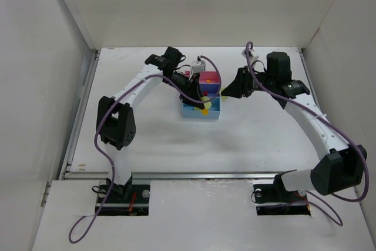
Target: Sort the legos into containers by color
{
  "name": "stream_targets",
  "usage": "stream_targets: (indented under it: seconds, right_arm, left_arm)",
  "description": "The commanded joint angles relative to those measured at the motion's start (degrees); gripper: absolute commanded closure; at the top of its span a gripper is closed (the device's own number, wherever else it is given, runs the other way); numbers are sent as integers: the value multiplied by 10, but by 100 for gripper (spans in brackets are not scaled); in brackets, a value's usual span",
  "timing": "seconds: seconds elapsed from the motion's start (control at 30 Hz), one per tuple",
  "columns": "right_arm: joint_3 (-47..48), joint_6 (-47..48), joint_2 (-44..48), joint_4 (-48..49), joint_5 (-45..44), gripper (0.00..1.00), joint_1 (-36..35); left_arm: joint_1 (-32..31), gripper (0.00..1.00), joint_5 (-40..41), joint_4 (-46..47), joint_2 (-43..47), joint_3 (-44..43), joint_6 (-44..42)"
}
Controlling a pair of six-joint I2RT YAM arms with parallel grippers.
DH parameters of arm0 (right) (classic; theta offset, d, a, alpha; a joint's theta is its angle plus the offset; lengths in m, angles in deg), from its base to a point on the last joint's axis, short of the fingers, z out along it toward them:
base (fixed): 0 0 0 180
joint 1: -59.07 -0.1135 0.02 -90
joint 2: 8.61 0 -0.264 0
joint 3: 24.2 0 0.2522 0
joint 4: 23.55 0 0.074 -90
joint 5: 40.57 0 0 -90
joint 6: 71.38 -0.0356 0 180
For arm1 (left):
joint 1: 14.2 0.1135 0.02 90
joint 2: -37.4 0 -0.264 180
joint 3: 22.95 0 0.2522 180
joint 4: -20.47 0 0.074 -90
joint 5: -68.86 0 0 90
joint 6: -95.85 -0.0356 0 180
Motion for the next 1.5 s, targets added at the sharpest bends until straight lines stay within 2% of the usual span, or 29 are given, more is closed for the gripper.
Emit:
stream_targets:
  seconds: [0.0,0.23,0.4,0.47,0.5,0.53,0.6,0.67,0.8,0.93,1.27,1.37,1.4,1.47]
  right_arm:
    - [23,10,18,3,1,100,3]
    - [13,15,18,-37,-57,100,3]
    - [39,-2,-14,-67,-188,100,3]
    - [46,-18,-34,-50,-220,100,-20]
    - [46,-18,-43,-45,-252,100,-54]
    - [64,-18,-55,-45,-267,100,-73]
    - [75,-10,-98,-23,-295,100,-108]
    - [96,-5,-133,-18,-295,100,-124]
    - [167,28,-238,-42,-303,100,-145]
    - [212,55,-297,-49,-325,100,-164]
    - [208,96,-322,-44,-360,100,-185]
    - [203,101,-327,-49,-360,81,-190]
    - [203,101,-327,-49,-360,70,-190]
    - [197,107,-327,-49,-360,61,-190]
  left_arm:
    - [4,100,-9,-35,-1,5,-39]
    - [4,100,10,-70,-1,5,-88]
    - [16,100,42,-70,33,24,-107]
    - [16,100,92,-25,57,45,-84]
    - [23,100,115,2,72,59,-68]
    - [30,100,136,31,111,97,-34]
    - [38,100,181,103,149,136,-25]
    - [52,100,195,123,188,166,-12]
    - [74,100,195,103,209,171,-7]
    - [86,100,196,103,225,195,-12]
    - [91,100,185,109,237,215,11]
    - [91,100,180,109,237,210,11]
    - [91,100,180,109,237,210,11]
    - [91,100,180,109,232,204,16]
